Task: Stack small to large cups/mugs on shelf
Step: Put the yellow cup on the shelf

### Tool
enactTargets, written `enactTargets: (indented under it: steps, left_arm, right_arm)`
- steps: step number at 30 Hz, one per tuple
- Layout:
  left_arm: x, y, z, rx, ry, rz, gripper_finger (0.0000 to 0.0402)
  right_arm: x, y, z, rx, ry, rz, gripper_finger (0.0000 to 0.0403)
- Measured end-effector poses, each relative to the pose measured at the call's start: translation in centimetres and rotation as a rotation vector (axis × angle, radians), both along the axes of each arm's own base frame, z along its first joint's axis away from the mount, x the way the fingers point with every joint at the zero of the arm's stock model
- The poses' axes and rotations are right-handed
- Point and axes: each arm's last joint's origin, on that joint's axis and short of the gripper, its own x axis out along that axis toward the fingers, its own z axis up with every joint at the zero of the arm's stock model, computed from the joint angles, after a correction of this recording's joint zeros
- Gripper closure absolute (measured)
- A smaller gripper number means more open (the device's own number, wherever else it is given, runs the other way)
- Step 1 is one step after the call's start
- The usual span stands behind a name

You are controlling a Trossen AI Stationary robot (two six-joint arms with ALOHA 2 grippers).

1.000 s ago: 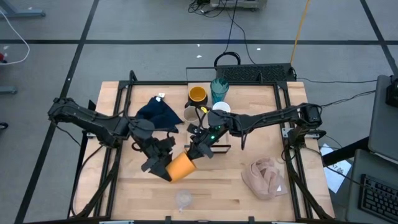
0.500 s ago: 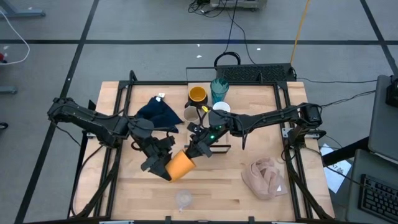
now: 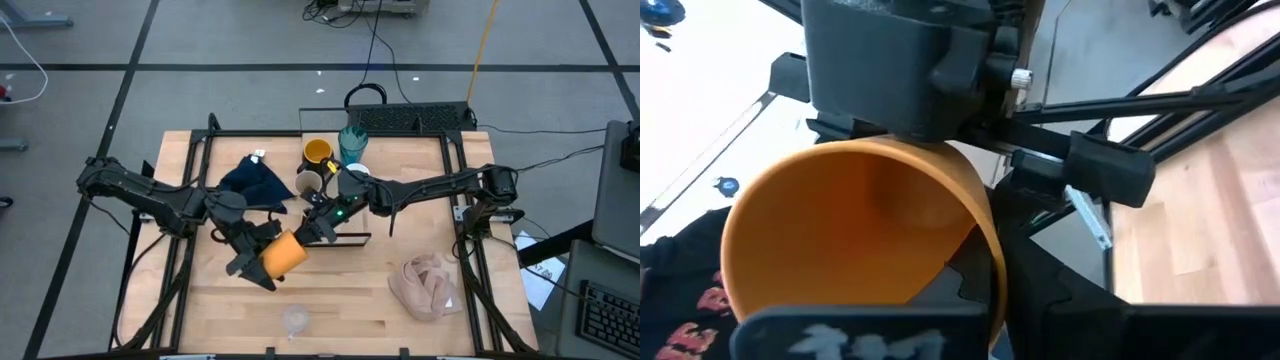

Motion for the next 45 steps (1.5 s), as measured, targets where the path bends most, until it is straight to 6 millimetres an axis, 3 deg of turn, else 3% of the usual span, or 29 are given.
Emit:
enactTargets:
  steps: [13,23,39,45]
  left_arm:
    - [-0.1,-0.1,-0.1,0.005,0.001,-0.024,0.0079]
    - [-0.1,-0.1,0.0,-0.003,0.009,-0.016,0.0049]
    - [-0.1,-0.1,0.0,-0.063,0.079,-0.016,0.0048]
    - [-0.1,-0.2,-0.1,-0.068,0.087,-0.021,0.0048]
  right_arm:
    - [-0.4,0.8,0.1,0.066,0.041,0.191,0.0403]
    - [-0.5,1.7,-0.3,0.049,0.077,0.205,0.0403]
    - [-0.2,1.3,-1.0,0.007,0.093,0.153,0.0403]
    - [0.5,2.2,-2.0,0.033,0.096,0.183,0.0403]
